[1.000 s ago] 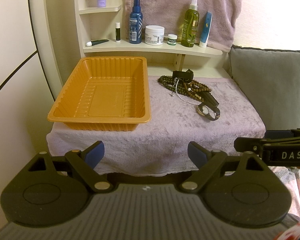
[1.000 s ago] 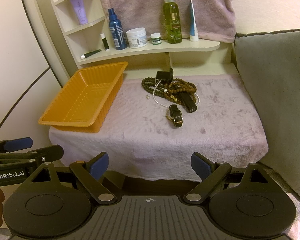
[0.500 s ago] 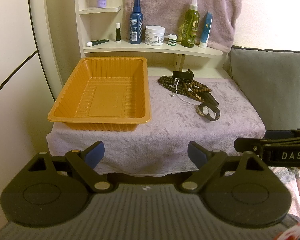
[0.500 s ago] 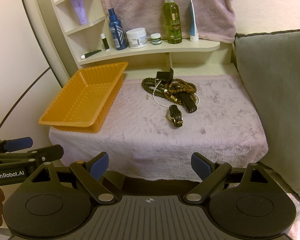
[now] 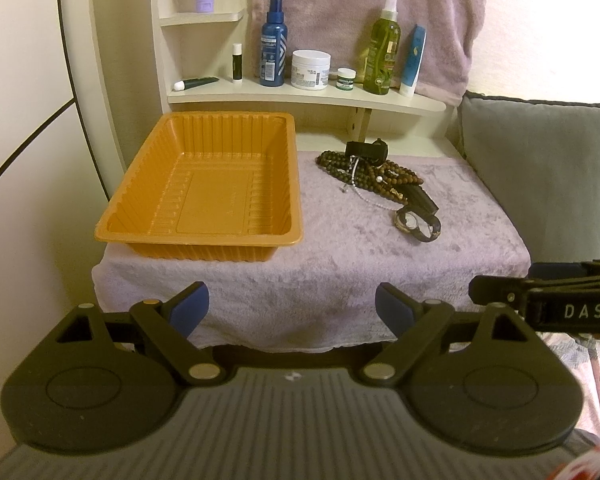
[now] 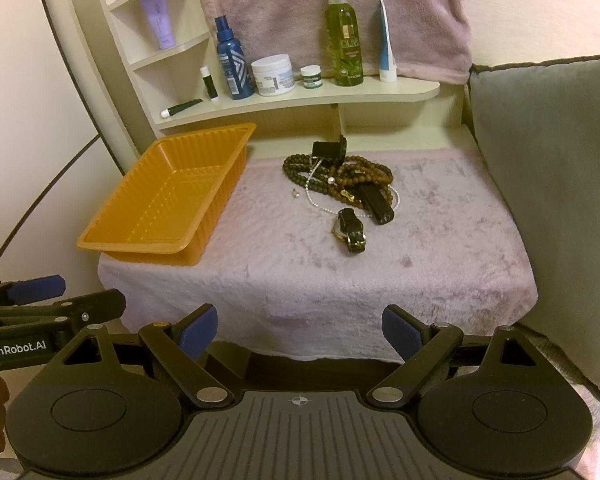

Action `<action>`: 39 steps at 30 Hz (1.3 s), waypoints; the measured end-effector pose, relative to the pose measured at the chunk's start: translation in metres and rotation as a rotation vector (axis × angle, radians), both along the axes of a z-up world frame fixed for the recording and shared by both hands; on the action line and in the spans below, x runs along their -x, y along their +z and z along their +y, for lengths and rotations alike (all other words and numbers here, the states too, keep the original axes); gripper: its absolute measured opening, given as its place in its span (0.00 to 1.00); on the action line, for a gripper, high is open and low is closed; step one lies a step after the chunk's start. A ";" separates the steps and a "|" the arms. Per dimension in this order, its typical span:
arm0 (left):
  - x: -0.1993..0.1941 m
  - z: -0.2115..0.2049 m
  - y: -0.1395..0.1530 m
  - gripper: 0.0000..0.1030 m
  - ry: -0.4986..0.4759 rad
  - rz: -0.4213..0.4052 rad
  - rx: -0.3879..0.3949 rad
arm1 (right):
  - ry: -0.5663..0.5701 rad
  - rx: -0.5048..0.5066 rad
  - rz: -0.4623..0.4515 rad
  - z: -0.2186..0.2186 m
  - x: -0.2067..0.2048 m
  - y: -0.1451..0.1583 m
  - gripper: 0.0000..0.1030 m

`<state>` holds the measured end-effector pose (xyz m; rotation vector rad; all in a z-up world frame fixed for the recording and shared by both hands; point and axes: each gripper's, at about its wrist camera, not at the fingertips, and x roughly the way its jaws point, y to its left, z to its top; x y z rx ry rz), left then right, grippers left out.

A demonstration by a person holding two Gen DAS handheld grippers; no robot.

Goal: Organize jewelry

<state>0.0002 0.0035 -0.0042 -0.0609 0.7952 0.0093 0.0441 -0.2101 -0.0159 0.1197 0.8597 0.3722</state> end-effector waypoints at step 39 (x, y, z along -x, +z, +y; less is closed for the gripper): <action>-0.072 0.152 -0.105 0.87 0.421 -0.310 0.248 | -0.130 -0.098 0.007 -0.018 -0.104 -0.062 0.87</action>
